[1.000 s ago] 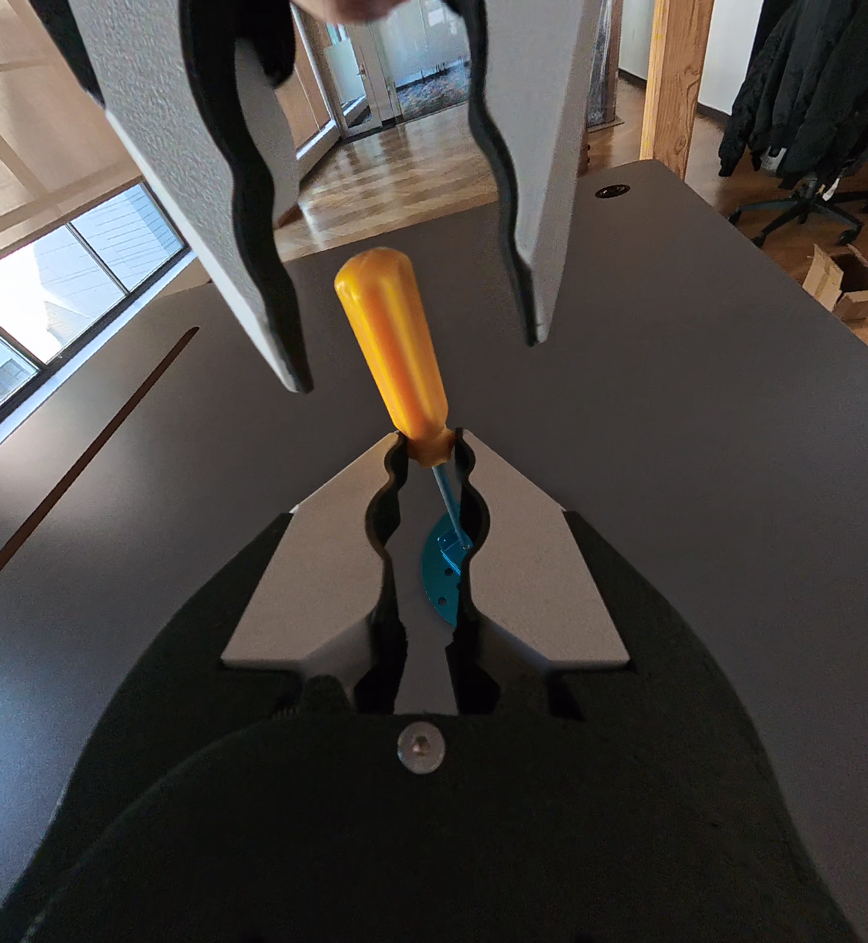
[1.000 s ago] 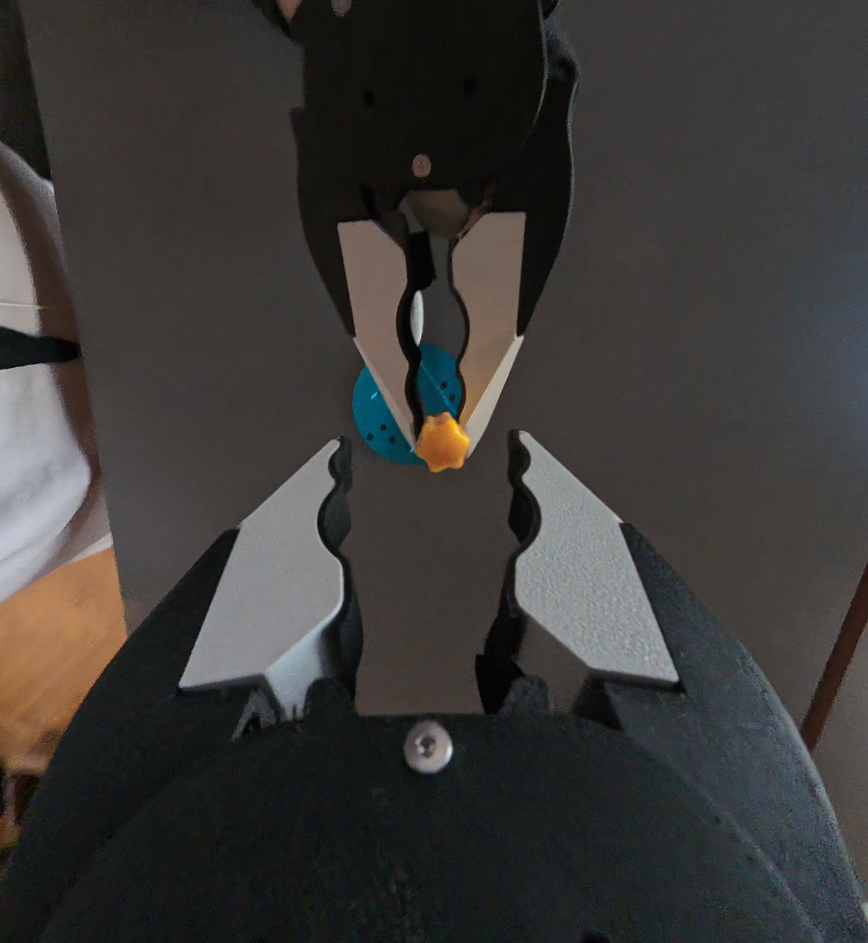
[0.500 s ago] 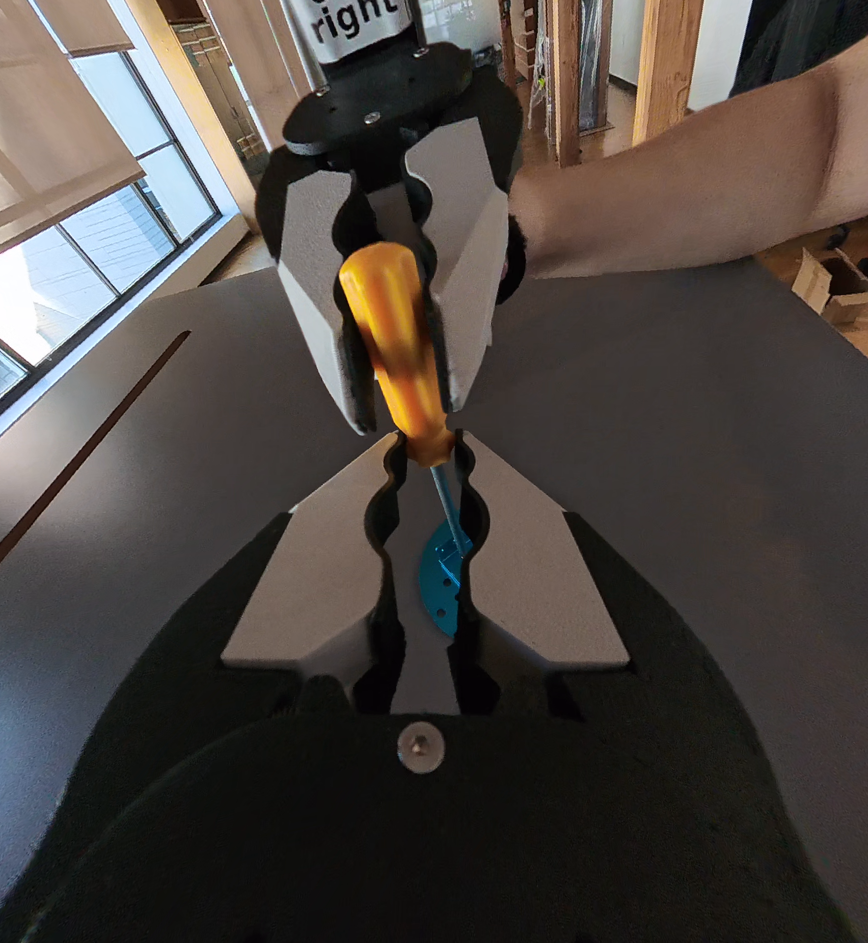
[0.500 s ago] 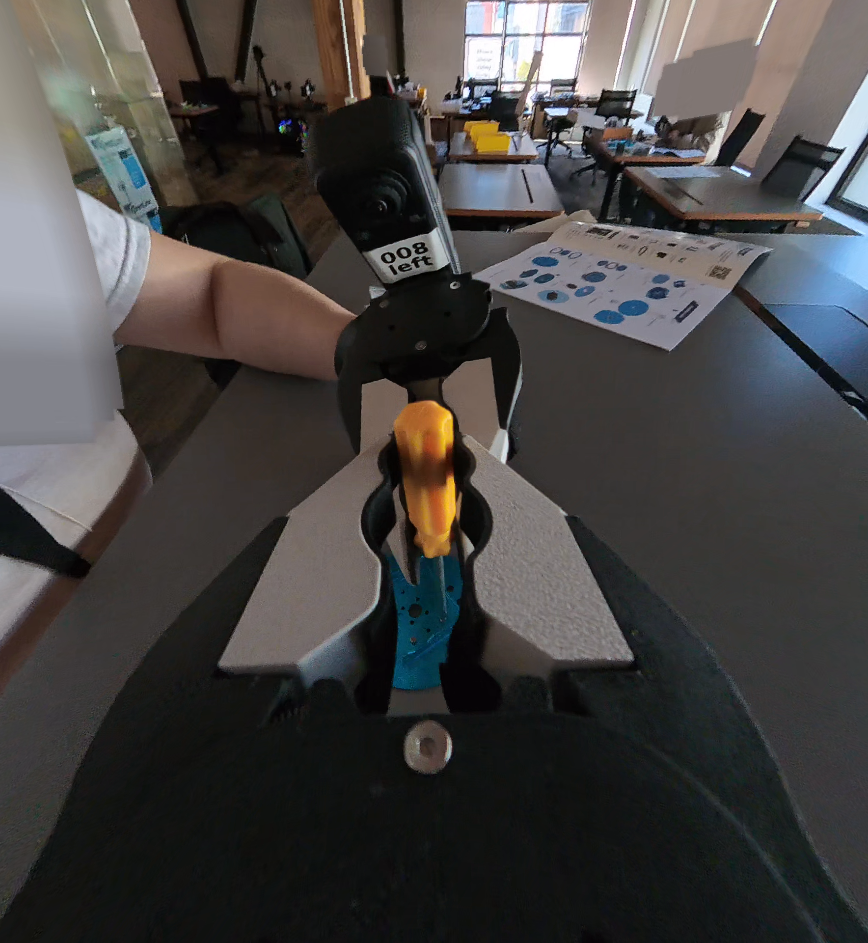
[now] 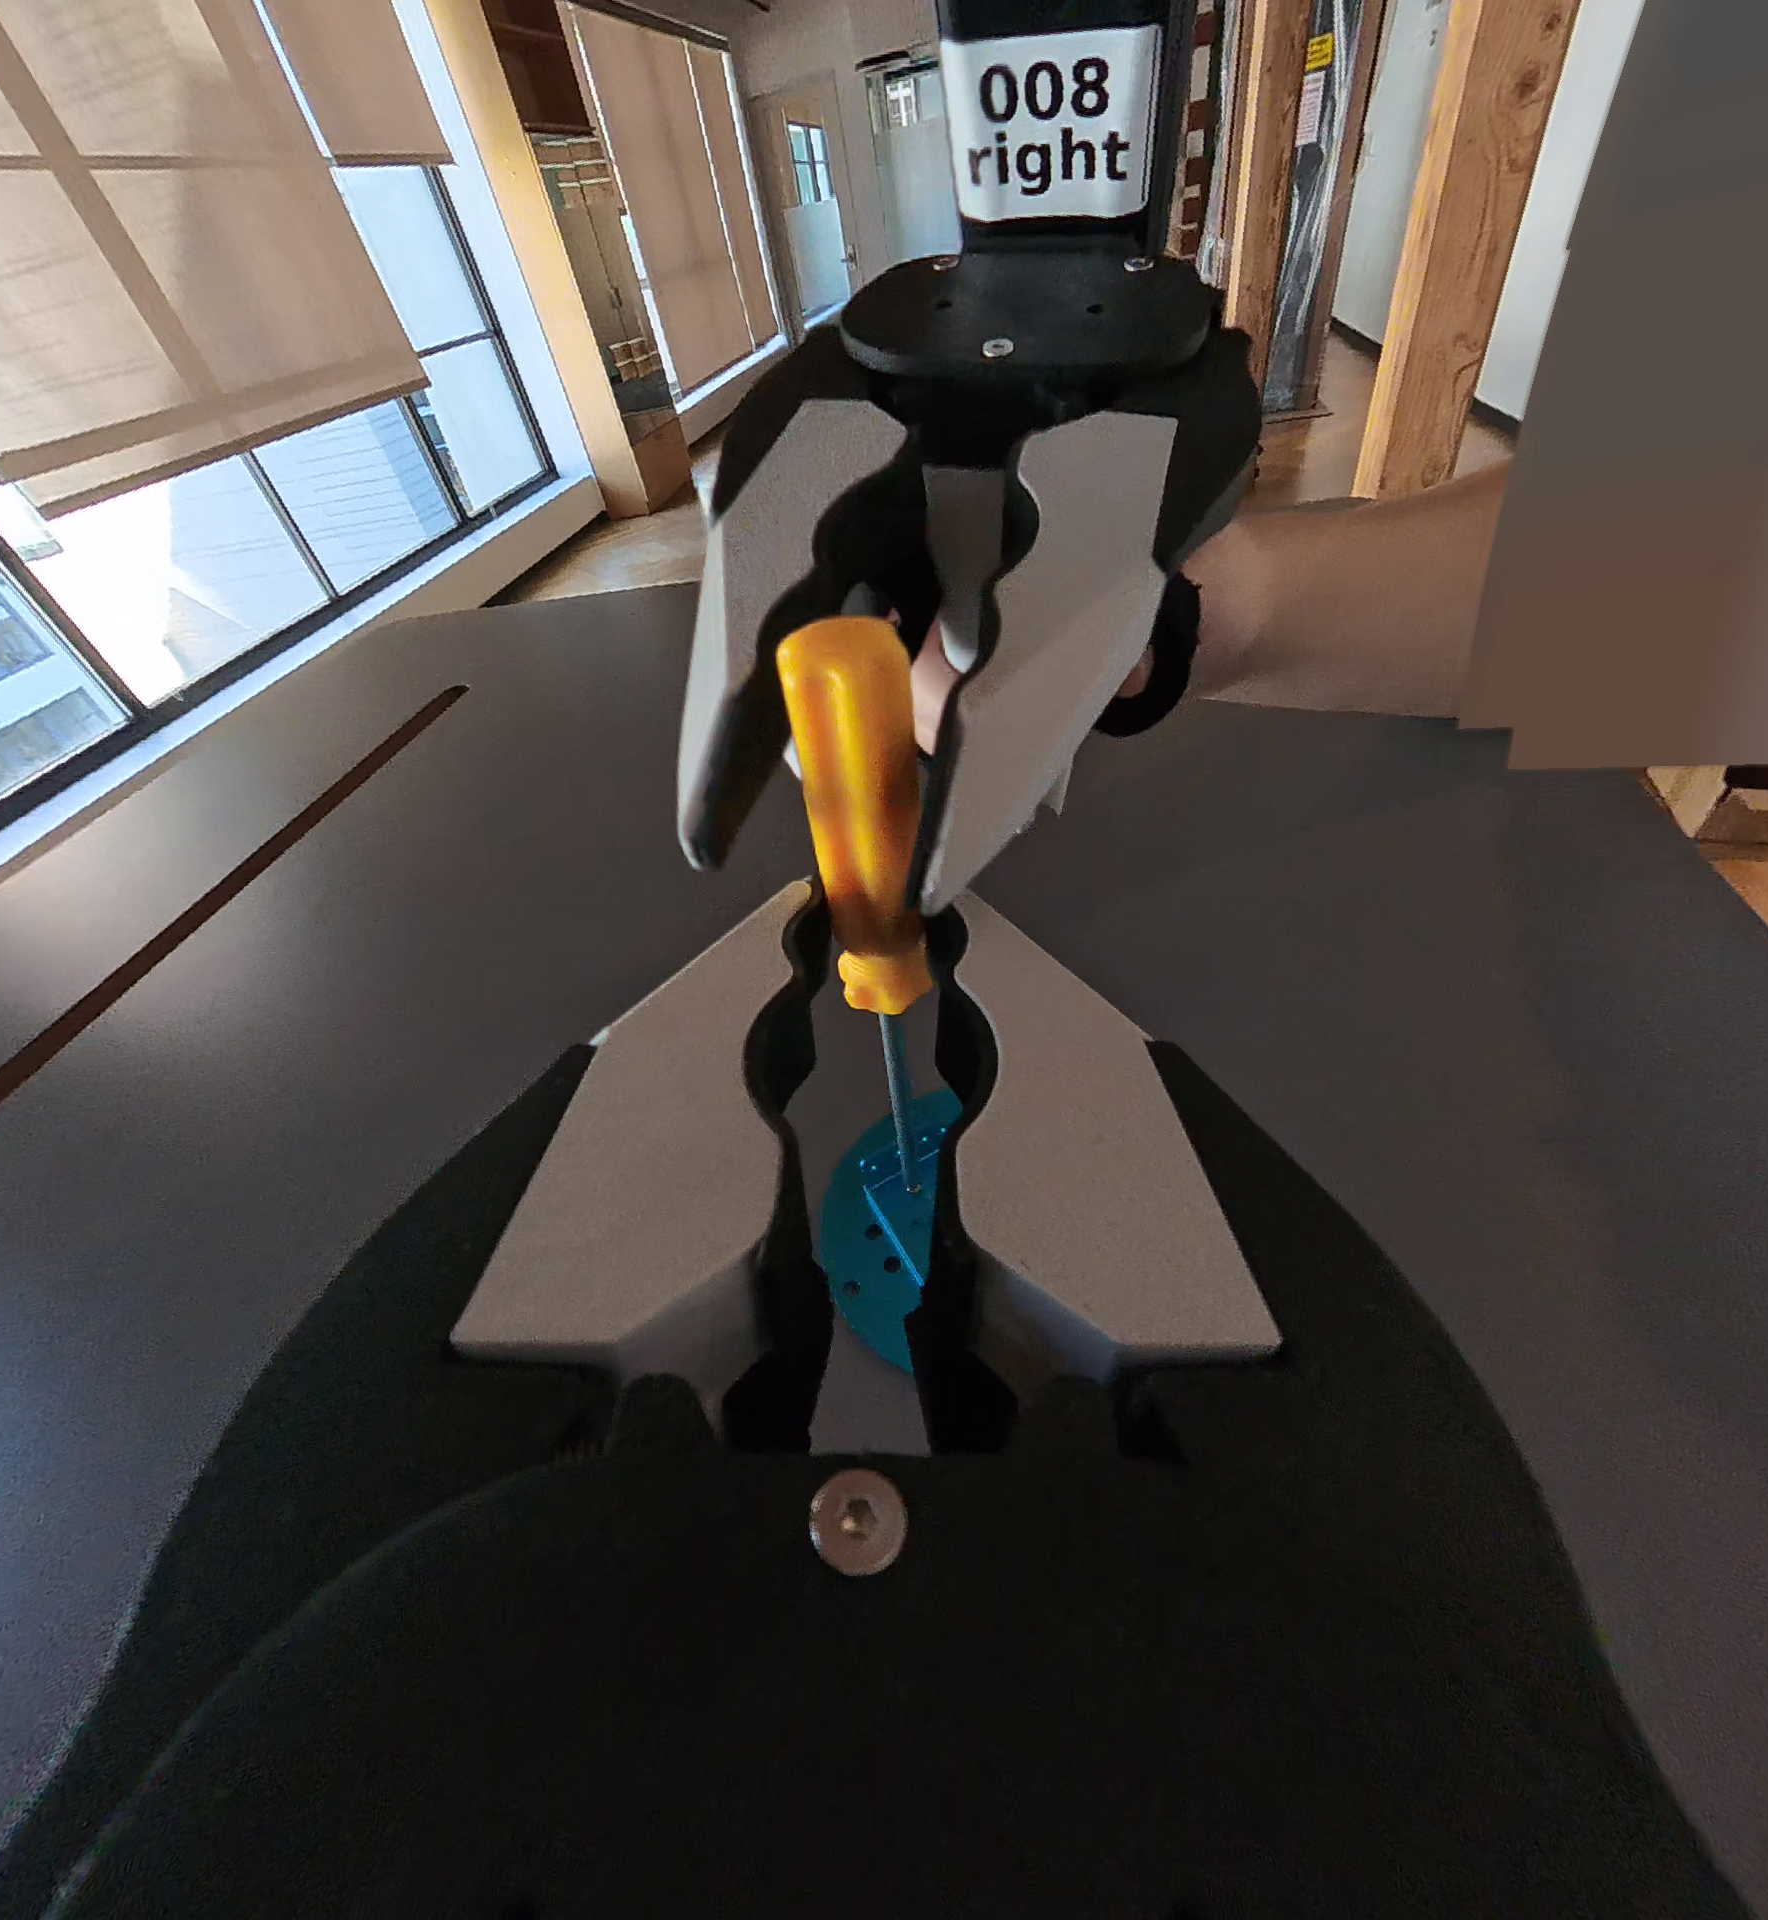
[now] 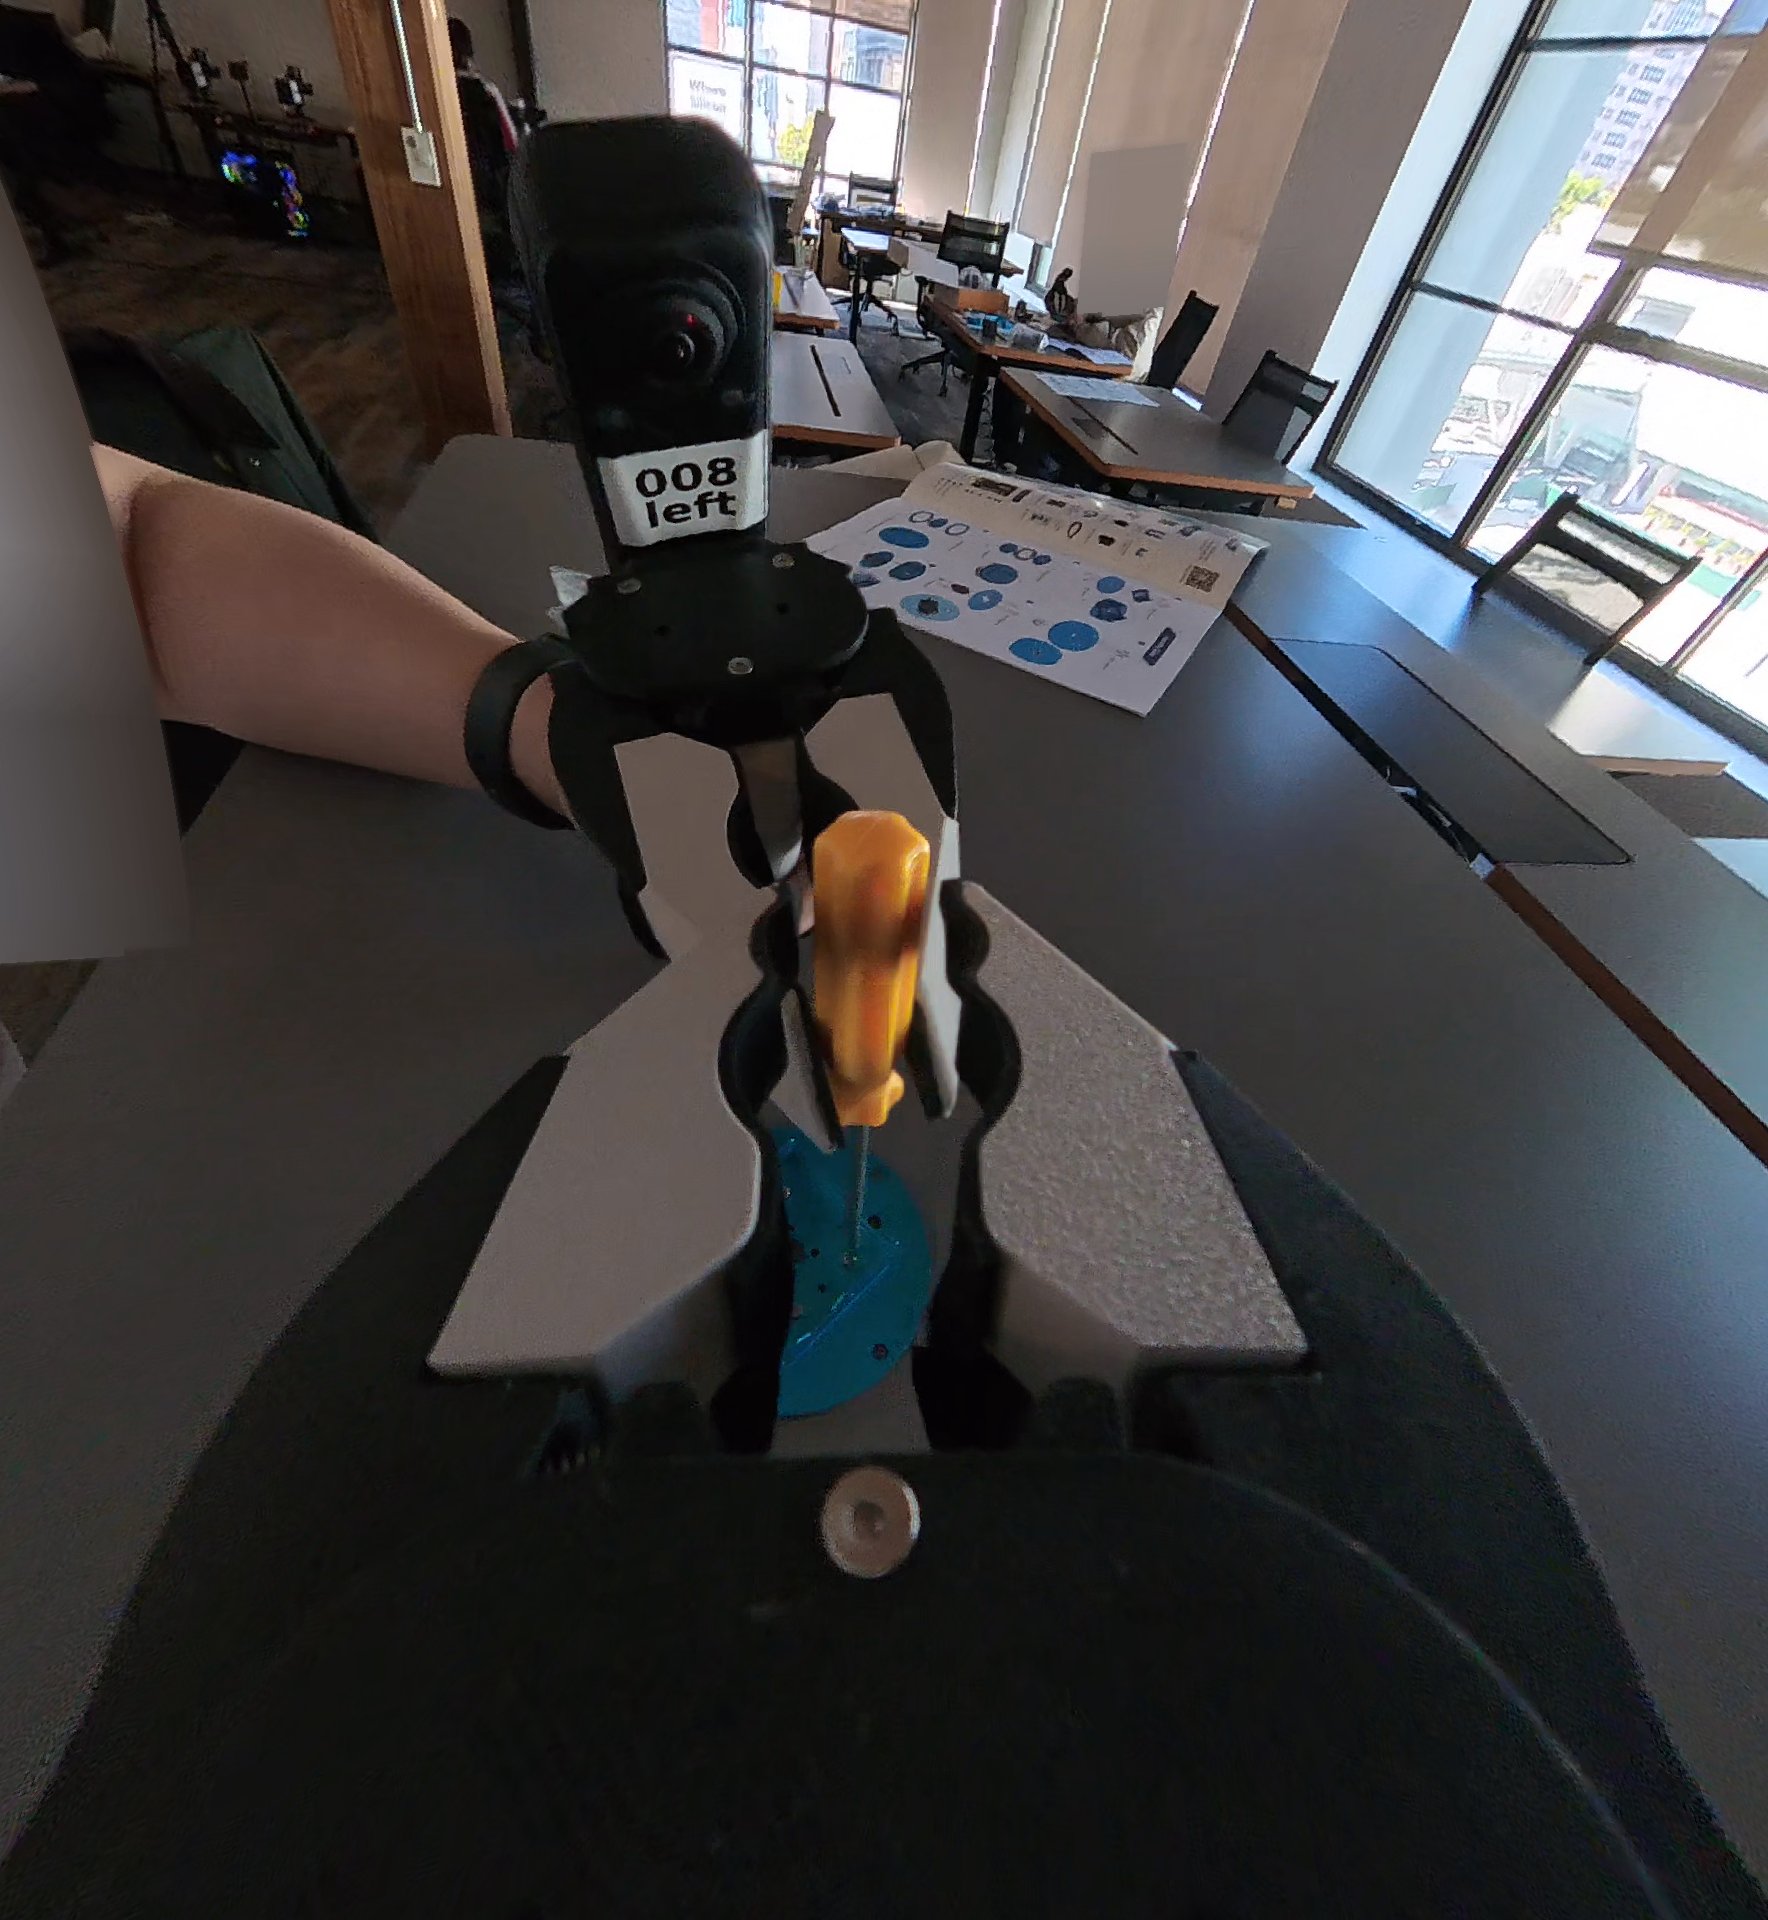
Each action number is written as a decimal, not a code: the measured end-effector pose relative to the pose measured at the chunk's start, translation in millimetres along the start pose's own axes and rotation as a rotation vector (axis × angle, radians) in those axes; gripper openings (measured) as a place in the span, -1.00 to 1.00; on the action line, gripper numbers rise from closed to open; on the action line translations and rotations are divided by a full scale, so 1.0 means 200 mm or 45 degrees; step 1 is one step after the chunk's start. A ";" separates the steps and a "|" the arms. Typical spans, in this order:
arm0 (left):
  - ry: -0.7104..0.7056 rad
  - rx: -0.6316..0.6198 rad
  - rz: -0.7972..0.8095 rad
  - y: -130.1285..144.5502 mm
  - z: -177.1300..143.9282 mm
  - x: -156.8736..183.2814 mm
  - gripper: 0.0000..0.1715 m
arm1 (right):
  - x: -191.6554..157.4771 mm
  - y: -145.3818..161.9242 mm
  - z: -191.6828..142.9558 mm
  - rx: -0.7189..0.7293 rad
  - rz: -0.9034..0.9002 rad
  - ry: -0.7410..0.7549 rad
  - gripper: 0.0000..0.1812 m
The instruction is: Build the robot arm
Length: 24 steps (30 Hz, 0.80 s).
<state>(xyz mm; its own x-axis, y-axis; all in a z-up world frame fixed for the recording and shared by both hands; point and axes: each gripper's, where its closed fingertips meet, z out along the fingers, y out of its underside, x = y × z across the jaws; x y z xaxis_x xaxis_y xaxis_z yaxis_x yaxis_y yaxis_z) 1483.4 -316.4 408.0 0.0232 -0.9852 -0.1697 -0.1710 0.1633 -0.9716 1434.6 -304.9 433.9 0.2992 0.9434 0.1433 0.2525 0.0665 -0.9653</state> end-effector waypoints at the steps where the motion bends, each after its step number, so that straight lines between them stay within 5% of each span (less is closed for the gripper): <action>1: 0.015 -0.004 -0.007 0.00 0.00 0.00 -0.81 | 0.01 -0.01 -0.01 0.020 0.004 -0.008 -0.70; 7: 0.118 -0.029 -0.039 0.00 0.01 0.01 -0.82 | 0.00 -0.03 -0.03 -0.023 0.047 -0.119 -0.80; 11: 0.066 -0.035 -0.091 0.00 0.01 -0.04 -0.69 | 0.06 -0.02 -0.04 -0.033 0.126 0.035 -0.80; 18: -0.004 -0.005 -0.019 0.00 -0.02 -0.05 -0.82 | 0.10 -0.01 -0.02 -0.098 0.144 0.269 -0.80; 24: 0.104 -0.015 -0.038 0.00 -0.02 -0.04 -0.82 | 0.08 -0.03 -0.03 -0.126 0.098 0.140 -0.72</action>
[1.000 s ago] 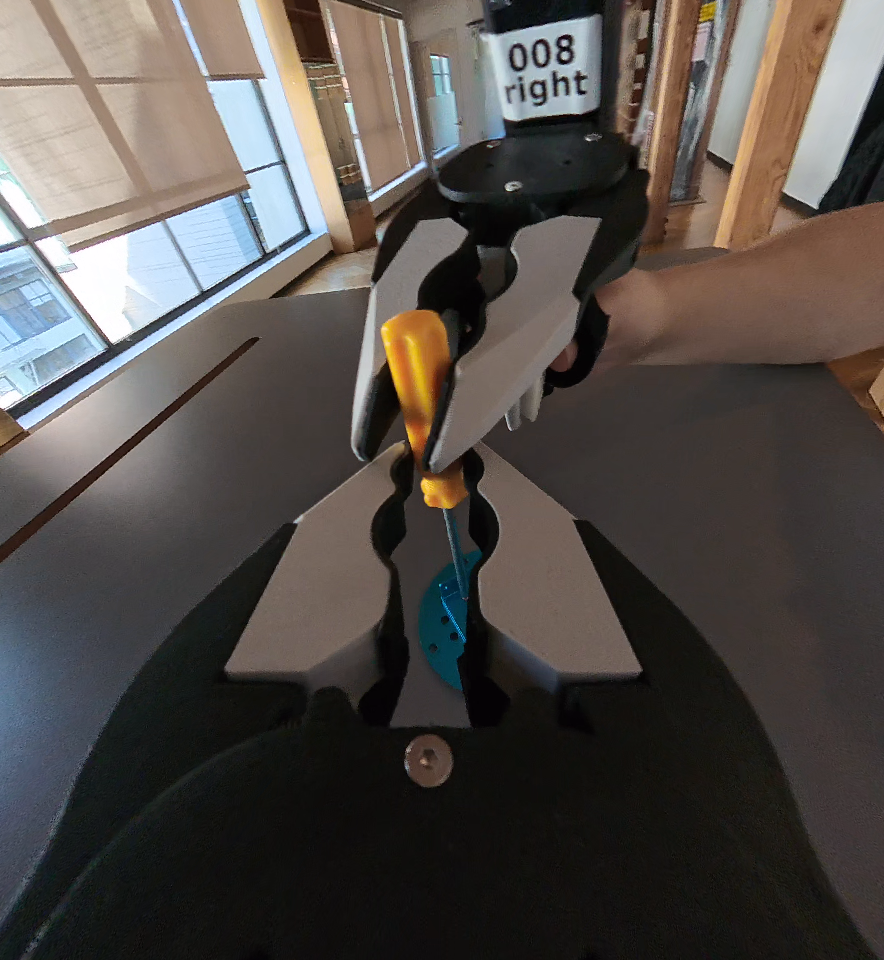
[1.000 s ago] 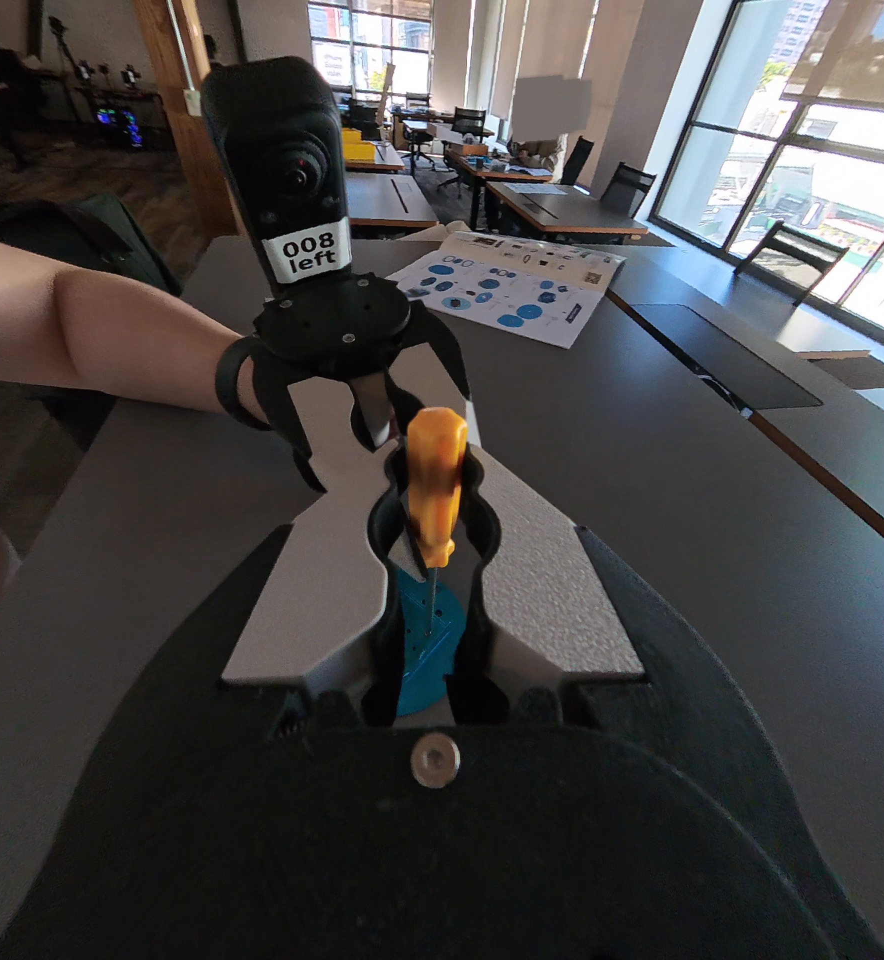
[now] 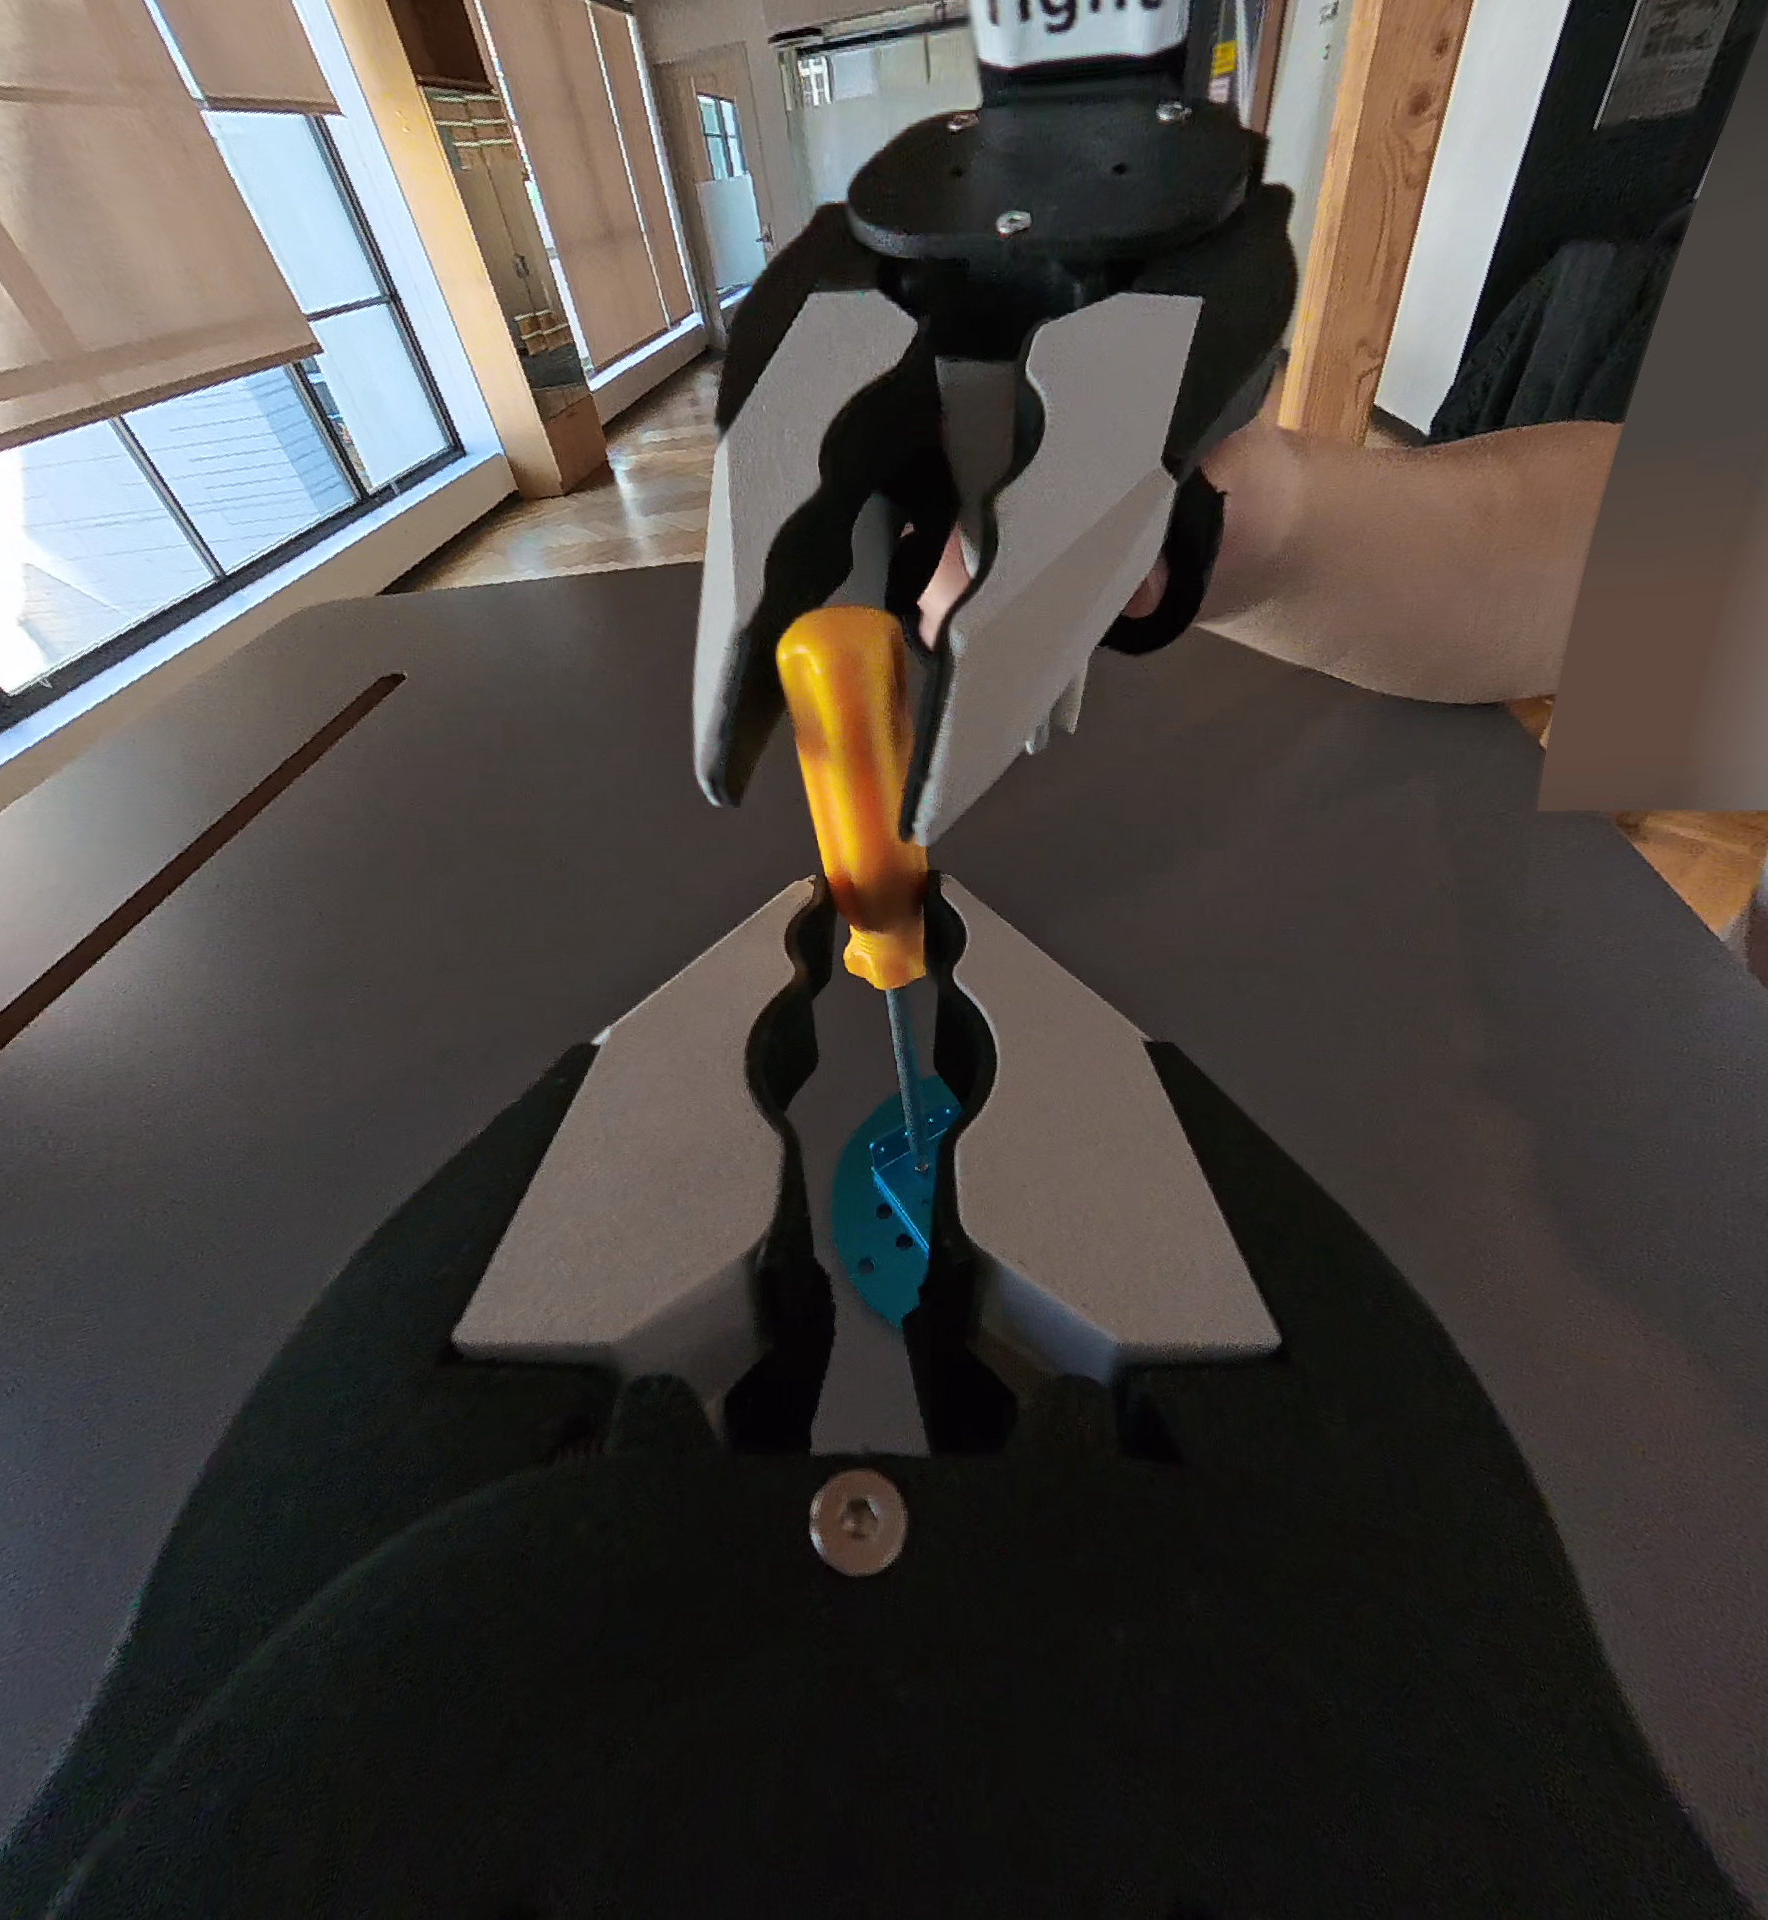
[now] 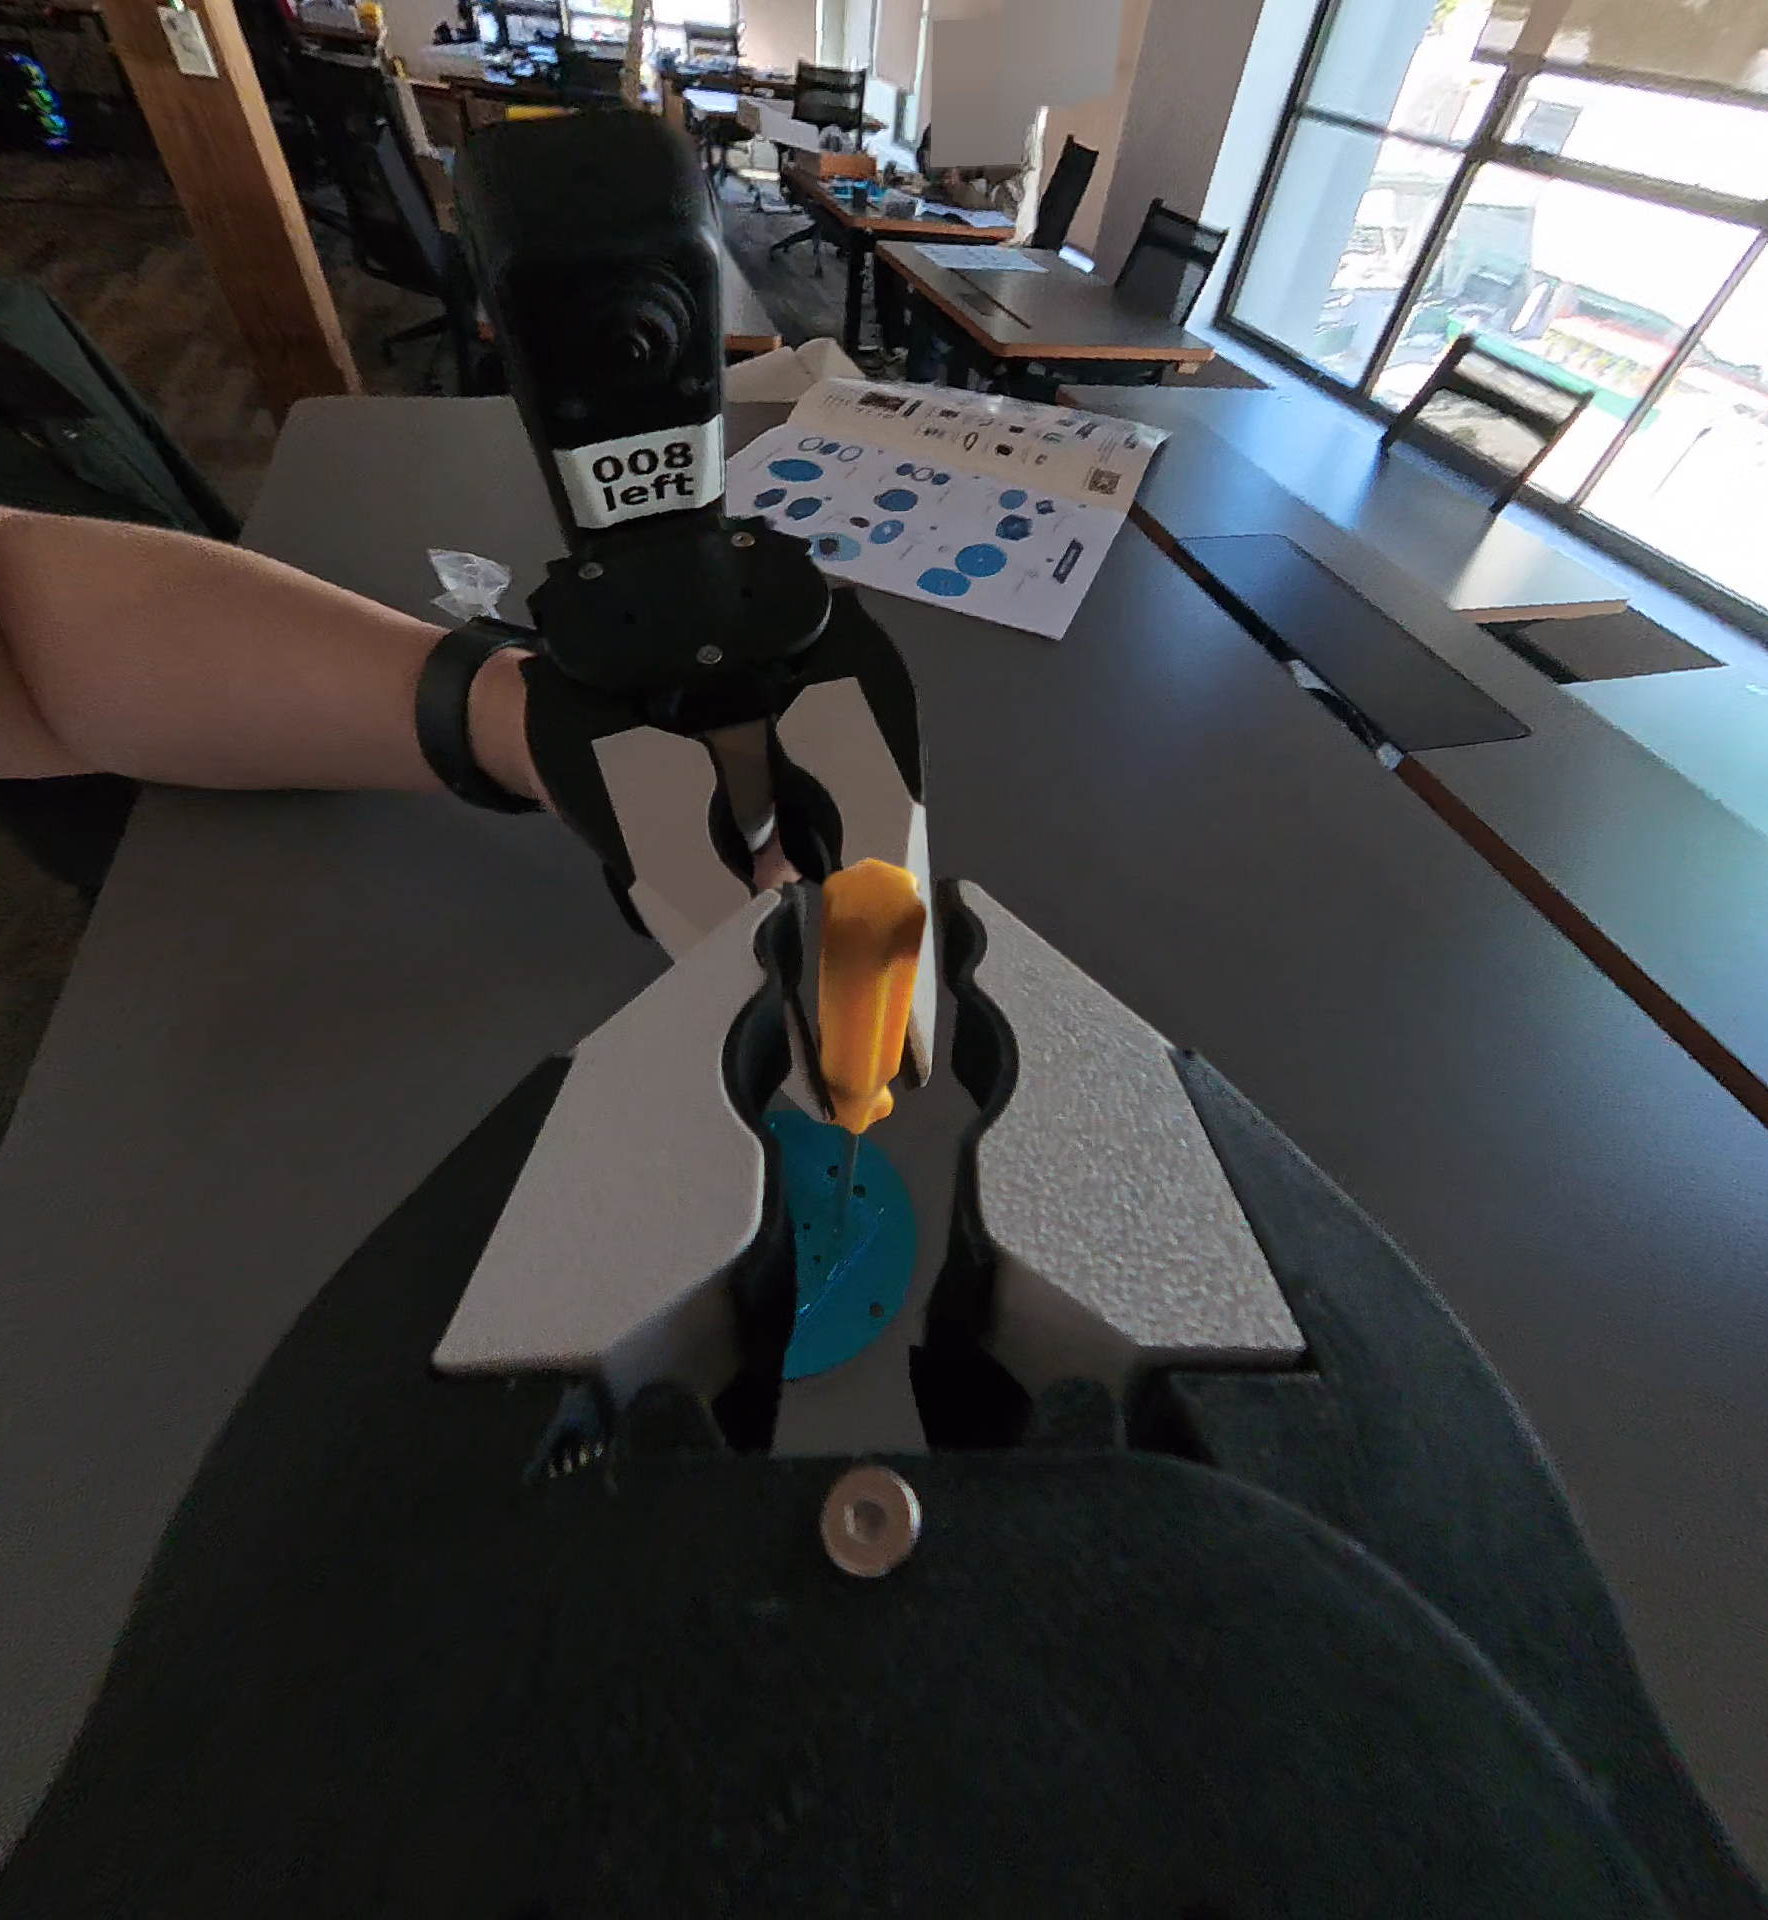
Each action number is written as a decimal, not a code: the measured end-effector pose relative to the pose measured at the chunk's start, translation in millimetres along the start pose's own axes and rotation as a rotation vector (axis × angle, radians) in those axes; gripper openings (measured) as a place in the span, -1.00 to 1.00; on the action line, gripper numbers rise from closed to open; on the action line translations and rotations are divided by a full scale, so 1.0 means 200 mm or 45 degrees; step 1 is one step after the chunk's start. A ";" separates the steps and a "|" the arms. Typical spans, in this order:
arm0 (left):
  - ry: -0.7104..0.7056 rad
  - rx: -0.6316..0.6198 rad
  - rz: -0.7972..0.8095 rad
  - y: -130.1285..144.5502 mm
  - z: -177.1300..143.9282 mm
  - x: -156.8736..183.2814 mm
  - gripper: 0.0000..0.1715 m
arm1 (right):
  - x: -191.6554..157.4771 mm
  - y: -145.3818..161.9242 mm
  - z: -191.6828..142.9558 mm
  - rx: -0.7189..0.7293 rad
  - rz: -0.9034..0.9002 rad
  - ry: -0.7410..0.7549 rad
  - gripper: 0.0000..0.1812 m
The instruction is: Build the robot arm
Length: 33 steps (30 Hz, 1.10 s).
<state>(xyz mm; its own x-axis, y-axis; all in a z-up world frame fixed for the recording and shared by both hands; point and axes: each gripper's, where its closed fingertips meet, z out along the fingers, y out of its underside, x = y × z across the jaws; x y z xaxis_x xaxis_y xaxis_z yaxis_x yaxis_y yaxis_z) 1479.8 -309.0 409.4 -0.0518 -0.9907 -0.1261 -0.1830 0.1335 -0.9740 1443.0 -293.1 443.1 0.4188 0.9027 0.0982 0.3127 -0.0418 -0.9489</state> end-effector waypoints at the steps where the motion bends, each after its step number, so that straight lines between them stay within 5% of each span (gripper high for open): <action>1: 0.015 -0.002 0.001 0.00 0.00 0.01 -0.82 | -0.02 0.01 0.00 -0.036 0.009 -0.068 -0.72; 8: -0.018 -0.009 0.025 -0.01 0.01 0.00 -0.71 | 0.01 0.05 0.00 -0.122 0.055 0.009 -0.81; 14: -0.077 0.018 0.032 -0.02 0.01 -0.02 -0.81 | 0.05 0.06 0.00 -0.171 0.093 0.131 -0.81; 18: -0.034 0.024 0.018 -0.02 0.01 -0.02 -0.81 | 0.08 -0.03 -0.06 -0.363 -0.318 0.040 -0.63; 24: -0.006 0.034 0.035 -0.02 0.01 0.00 -0.81 | -0.05 -0.06 -0.16 -0.897 -0.749 -0.485 -0.52; 27: -0.002 0.027 0.053 -0.02 0.00 0.01 -0.81 | -0.04 -0.03 -0.13 -1.056 -0.963 -0.549 -0.59; 33: 0.006 0.023 0.081 -0.03 0.00 0.02 -0.81 | -0.03 0.04 -0.11 -1.205 -1.029 -0.605 -0.80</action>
